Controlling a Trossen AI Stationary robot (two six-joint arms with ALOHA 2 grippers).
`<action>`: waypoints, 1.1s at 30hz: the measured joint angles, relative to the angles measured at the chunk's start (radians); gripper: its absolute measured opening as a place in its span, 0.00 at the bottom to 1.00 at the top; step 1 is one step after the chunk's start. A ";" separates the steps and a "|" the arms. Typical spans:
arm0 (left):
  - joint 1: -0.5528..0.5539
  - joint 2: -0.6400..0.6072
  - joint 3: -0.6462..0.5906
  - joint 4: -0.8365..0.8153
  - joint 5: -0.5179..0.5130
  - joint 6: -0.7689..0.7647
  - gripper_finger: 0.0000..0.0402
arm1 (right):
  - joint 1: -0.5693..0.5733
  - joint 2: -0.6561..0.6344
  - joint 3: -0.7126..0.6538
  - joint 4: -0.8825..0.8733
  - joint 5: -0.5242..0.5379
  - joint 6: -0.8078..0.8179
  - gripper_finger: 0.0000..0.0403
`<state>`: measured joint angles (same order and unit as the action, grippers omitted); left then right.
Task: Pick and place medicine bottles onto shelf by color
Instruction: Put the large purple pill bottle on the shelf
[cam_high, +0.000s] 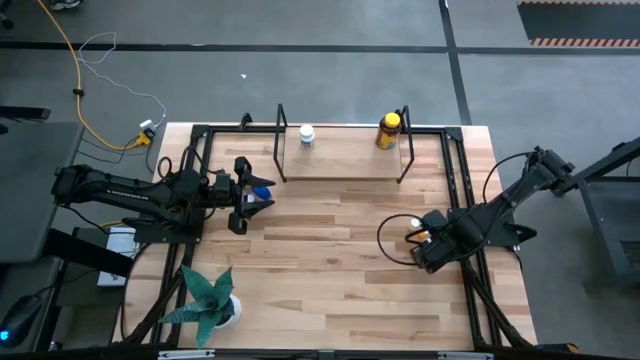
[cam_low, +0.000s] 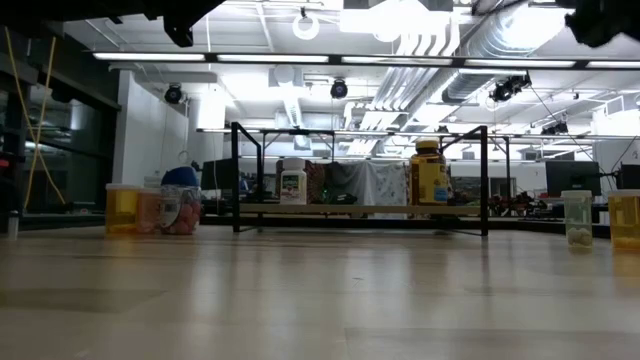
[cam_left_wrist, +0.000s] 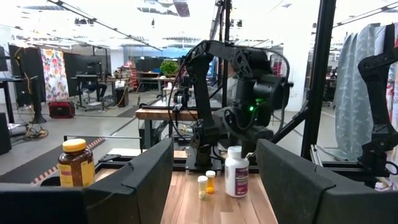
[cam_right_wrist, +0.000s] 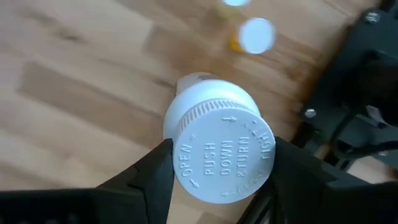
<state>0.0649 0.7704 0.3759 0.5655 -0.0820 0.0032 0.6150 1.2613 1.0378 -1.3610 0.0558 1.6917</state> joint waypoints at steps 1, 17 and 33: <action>0.000 0.000 0.000 0.000 0.000 0.000 0.54 | 0.000 0.000 0.021 0.001 0.006 -0.020 0.50; 0.000 0.000 0.000 0.007 -0.006 0.000 0.54 | -0.365 0.038 0.308 0.167 0.329 -0.731 0.50; 0.000 0.000 0.000 0.007 -0.012 0.001 0.54 | -0.991 0.363 0.537 0.037 0.312 -1.332 0.50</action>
<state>0.0647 0.7701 0.3759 0.5727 -0.0940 0.0040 -0.3758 1.6244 1.5745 -1.3241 0.3675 0.3592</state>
